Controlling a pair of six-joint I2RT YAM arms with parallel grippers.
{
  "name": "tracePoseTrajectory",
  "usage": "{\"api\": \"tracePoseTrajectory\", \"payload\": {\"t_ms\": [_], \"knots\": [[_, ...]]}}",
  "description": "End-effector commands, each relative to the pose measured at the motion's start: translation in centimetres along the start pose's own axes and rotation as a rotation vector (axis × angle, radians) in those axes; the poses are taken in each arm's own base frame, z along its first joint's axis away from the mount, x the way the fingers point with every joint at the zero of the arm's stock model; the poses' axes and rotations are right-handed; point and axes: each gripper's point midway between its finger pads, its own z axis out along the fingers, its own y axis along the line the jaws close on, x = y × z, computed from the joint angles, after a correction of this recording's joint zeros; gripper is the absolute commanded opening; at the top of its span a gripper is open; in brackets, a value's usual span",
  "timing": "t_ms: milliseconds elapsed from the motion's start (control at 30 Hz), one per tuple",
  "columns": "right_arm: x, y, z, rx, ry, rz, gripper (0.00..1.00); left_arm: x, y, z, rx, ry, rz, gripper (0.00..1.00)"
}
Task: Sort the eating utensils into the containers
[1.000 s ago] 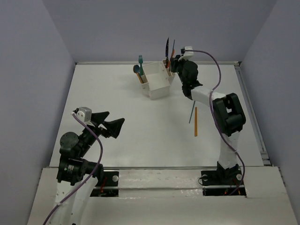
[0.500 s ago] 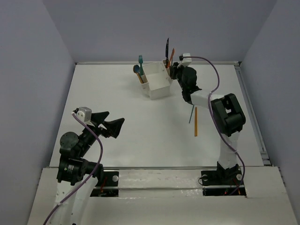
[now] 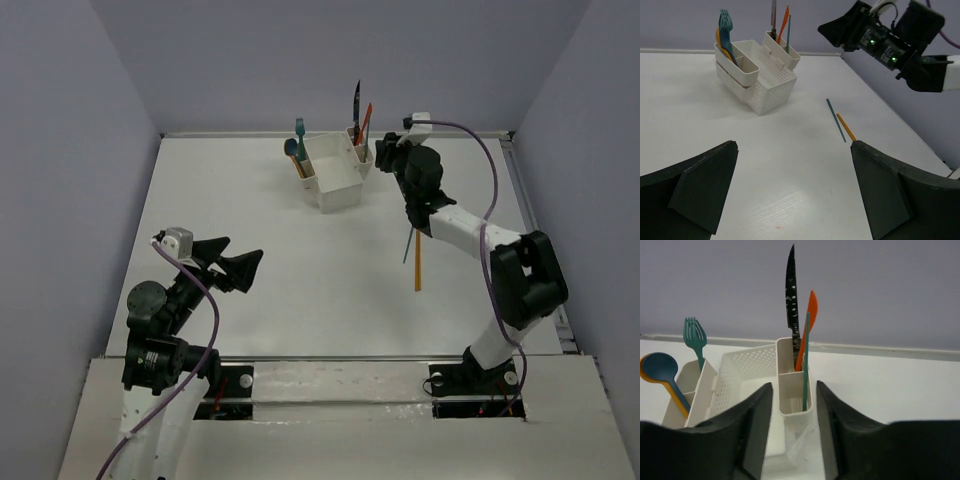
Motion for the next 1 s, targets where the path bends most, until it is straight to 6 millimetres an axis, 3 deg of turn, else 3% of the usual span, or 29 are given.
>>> {"api": "tracePoseTrajectory", "payload": {"t_ms": [0, 33, 67, 233, 400, 533, 600, 667, 700, 967], "knots": [[0.4, -2.2, -4.5, 0.117, 0.109, 0.052, 0.38, -1.2, -0.2, 0.1, 0.011, -0.048, 0.025, 0.99], [0.4, -2.7, -5.6, 0.145, 0.148, 0.059, 0.33, -1.3, -0.3, 0.0, 0.011, -0.051, 0.024, 0.99], [3.0, -4.2, -7.3, 0.223, 0.281, 0.028, 0.33, -1.4, -0.3, 0.0, 0.013, -0.056, 0.025, 0.99], [9.6, -7.4, -12.5, 0.344, 0.600, 0.026, 0.36, -1.3, -0.6, -0.1, 0.027, -0.057, 0.025, 0.99], [13.0, -8.7, -14.4, 0.372, 0.735, 0.053, 0.41, -1.4, -0.7, -0.1, 0.031, -0.056, 0.027, 0.99], [13.9, -10.0, -14.4, 0.403, 0.769, 0.047, 0.42, -1.4, -0.9, -0.3, 0.041, -0.060, 0.032, 0.99], [13.7, -11.6, -13.6, 0.435, 0.773, 0.061, 0.42, -1.5, -1.1, -0.4, 0.049, -0.064, 0.036, 0.99], [14.8, -12.0, -13.1, 0.421, 0.811, 0.070, 0.42, -1.6, -1.1, -0.4, 0.051, -0.067, 0.036, 0.99], [14.2, -12.3, -12.2, 0.414, 0.800, 0.086, 0.42, -1.6, -1.1, -0.4, 0.051, -0.067, 0.037, 0.99], [16.9, -12.9, -8.8, 0.403, 0.887, 0.047, 0.44, -1.6, -1.2, -0.4, 0.053, -0.069, 0.039, 0.99]]}}
